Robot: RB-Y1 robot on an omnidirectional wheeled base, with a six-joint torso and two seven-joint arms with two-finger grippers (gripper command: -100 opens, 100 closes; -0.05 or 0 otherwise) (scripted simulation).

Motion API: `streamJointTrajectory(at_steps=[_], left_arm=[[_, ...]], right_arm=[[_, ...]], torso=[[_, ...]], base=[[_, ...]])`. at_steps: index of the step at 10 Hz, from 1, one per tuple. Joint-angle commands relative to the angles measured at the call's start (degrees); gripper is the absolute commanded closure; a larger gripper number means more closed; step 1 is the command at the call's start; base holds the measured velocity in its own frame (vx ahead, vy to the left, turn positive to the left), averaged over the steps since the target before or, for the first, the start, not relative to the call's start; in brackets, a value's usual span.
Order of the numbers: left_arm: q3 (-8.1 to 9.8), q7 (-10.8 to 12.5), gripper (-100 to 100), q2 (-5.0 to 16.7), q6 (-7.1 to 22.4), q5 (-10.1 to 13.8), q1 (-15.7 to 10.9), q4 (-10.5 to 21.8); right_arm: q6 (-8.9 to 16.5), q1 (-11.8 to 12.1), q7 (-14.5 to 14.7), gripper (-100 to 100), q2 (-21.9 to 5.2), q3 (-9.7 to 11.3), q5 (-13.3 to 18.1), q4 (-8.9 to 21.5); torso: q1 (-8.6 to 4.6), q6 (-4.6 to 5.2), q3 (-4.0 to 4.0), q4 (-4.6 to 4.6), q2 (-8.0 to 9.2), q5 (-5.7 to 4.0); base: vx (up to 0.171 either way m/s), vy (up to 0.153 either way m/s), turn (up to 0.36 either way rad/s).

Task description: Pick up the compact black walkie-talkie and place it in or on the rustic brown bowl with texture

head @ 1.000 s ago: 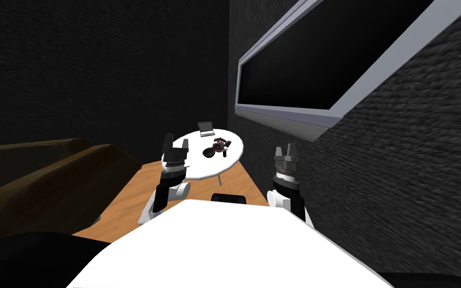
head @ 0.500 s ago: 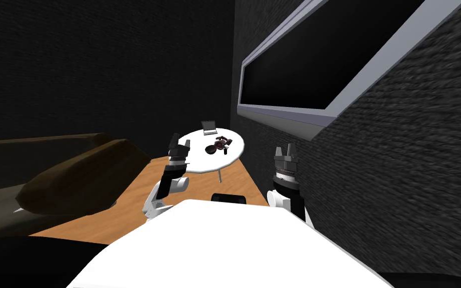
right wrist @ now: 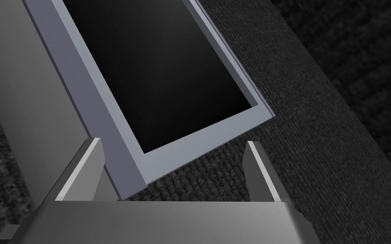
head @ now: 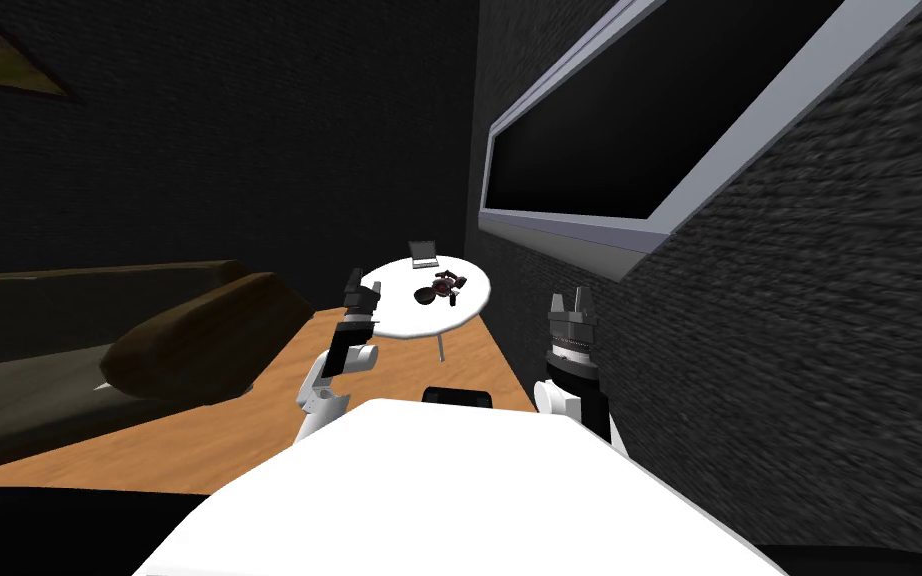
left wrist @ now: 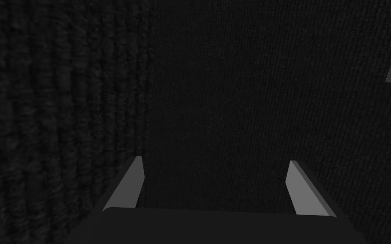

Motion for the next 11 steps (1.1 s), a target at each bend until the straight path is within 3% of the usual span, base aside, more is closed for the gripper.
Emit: streamJointTrajectory(at_steps=[1, 2, 3, 4, 5, 6, 9, 11], left_arm=[[1.9, 1.6, -100, 0.4, 2.5, 0.1, -2.8, 2.9], [1.9, 1.6, -100, 0.4, 2.5, 0.1, -2.8, 3.9], [3.46, 2.9, -100, 0.6, 4.9, 0.2, -5.3, 5.8], [3.46, 2.9, -100, 0.6, 4.9, 0.2, -5.3, 7.0], [5.01, 4.3, -100, 0.7, 7.4, 0.3, -7.9, 9.0], [5.01, 4.3, -100, 0.7, 7.4, 0.3, -8.0, 10.2], [8.03, 7.1, -100, 0.9, 12.1, 0.6, -12.6, 15.3], [8.03, 7.1, -100, 0.9, 12.4, 0.6, -13.4, 16.9]], right_arm=[[0.0, 0.0, 0.0, 0, 0.0, 0.0, 0.0, 0.0], [0.0, 0.0, 0.0, 0, 0.0, 0.0, 0.0, 0.0], [0.0, 0.0, 0.0, 0, 0.0, 0.0, 0.0, 0.0], [0.0, 0.0, 0.0, 0, 0.0, 0.0, 0.0, 0.0], [0.0, 0.0, 0.0, 0, 0.0, 0.0, 0.0, 0.0], [0.0, 0.0, 0.0, 0, 0.0, 0.0, 0.0, 0.0], [0.0, 0.0, 0.0, 0, 0.0, 0.0, 0.0, 0.0], [0.0, 0.0, 0.0, 0, 0.0, 0.0, 0.0, 0.0]], torso=[[0.0, 0.0, 0.0, 0.0, 0.0, 0.0], [-0.01, -0.01, -0.01, -0.01, -0.01, 0.0], [0.01, 0.0, -0.02, -0.01, -0.04, 0.0], [0.0, -0.01, -0.03, -0.01, -0.04, 0.0], [0.01, 0.0, -0.04, -0.02, -0.06, 0.0], [-0.04, -0.01, -0.03, -0.01, -0.03, 0.0], [0.01, 0.01, -0.06, -0.02, -0.11, 0.0], [-0.04, 0.01, -0.08, -0.03, -0.14, -0.01]], base=[[-0.054, -0.056, 0.112], [-0.044, -0.046, 0.066], [-0.047, -0.049, 0.113], [-0.039, -0.048, 0.056], [-0.053, -0.063, 0.1], [-0.039, -0.051, 0.072], [-0.03, -0.05, 0.081], [-0.018, -0.043, 0.034]])
